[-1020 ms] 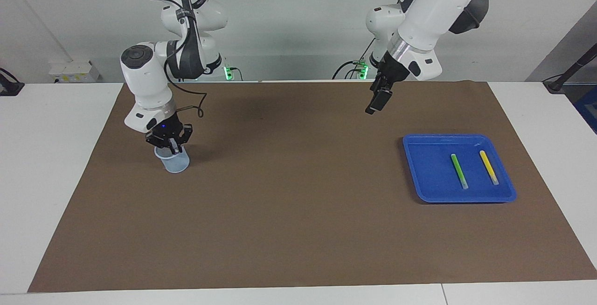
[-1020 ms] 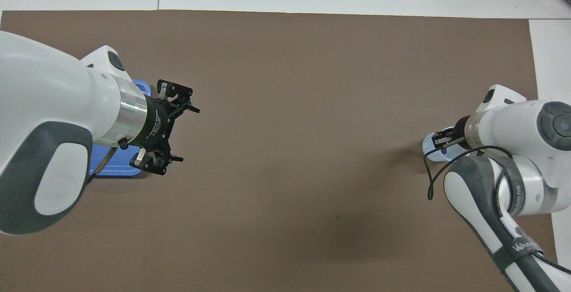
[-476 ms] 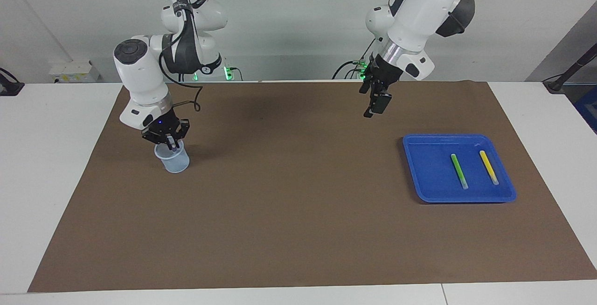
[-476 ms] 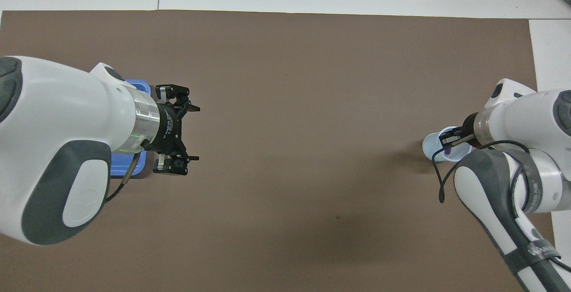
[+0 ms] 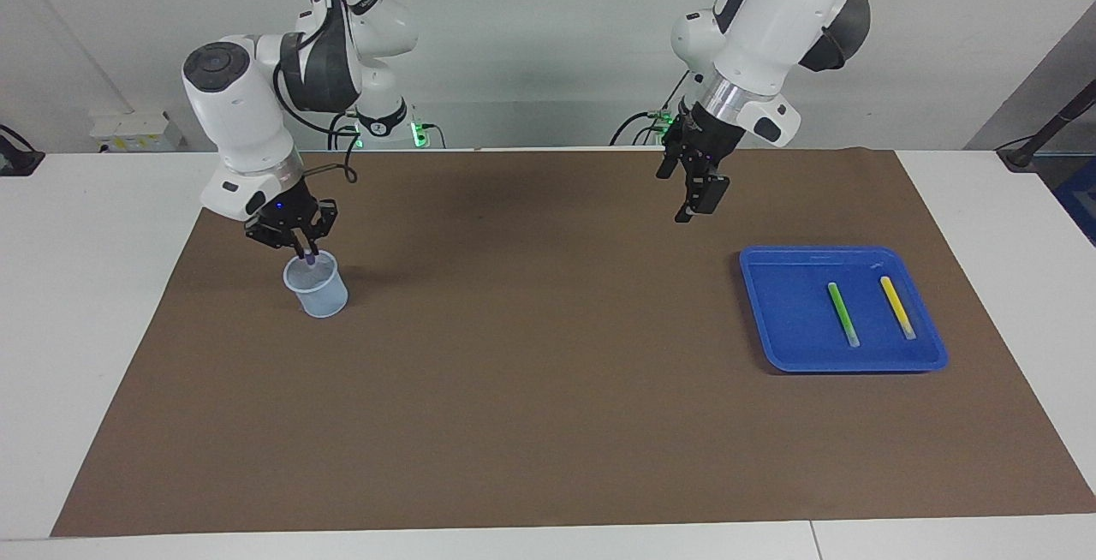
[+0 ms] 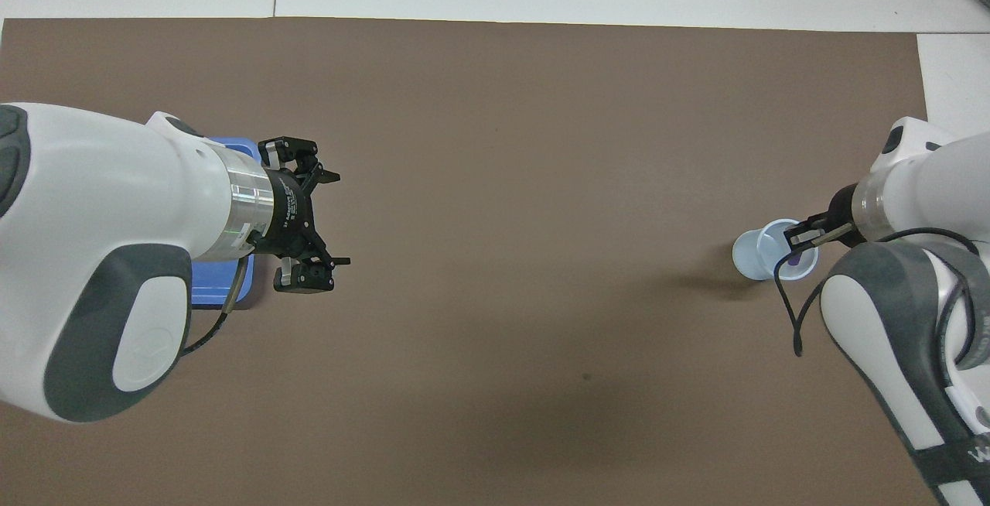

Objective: Right arm passes pens to left for tray arrangement
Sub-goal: 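Lower the right gripper into the white cup while the left gripper rises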

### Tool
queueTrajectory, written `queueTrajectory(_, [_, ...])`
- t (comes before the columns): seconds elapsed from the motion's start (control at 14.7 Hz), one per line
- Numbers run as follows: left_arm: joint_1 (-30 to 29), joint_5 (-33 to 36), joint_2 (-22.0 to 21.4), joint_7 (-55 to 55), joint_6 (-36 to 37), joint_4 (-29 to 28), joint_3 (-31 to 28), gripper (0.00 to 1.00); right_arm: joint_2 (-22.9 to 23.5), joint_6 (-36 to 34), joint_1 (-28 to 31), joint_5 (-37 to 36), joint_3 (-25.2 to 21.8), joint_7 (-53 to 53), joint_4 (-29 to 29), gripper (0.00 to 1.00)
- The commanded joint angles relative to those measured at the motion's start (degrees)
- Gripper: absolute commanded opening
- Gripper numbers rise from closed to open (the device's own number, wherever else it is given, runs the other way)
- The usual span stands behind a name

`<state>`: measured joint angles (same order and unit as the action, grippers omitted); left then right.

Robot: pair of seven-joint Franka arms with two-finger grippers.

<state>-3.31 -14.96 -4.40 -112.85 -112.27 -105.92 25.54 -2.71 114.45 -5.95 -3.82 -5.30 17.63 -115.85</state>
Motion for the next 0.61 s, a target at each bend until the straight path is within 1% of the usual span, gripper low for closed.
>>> queueTrajectory(0.0, [0.0,-1.0,-2.0,-1.6,-1.8,-2.4,-0.4,1.0,-1.1,-4.1,0.8,-1.7,0.3,1.3,2.6,0.0])
queueTrajectory(0.27, [0.1,-1.0,-2.4,-1.8,-1.9,-3.2,-0.4,1.0,-2.2,-8.0,0.7,-1.7,0.3,1.3,5.3,0.0])
queueTrajectory(0.54, [0.3,-0.9,-2.5,-1.8,-1.8,-3.2,-0.4,1.0,-2.3,-13.3,0.7,-0.9,0.5,0.0,9.7,0.0])
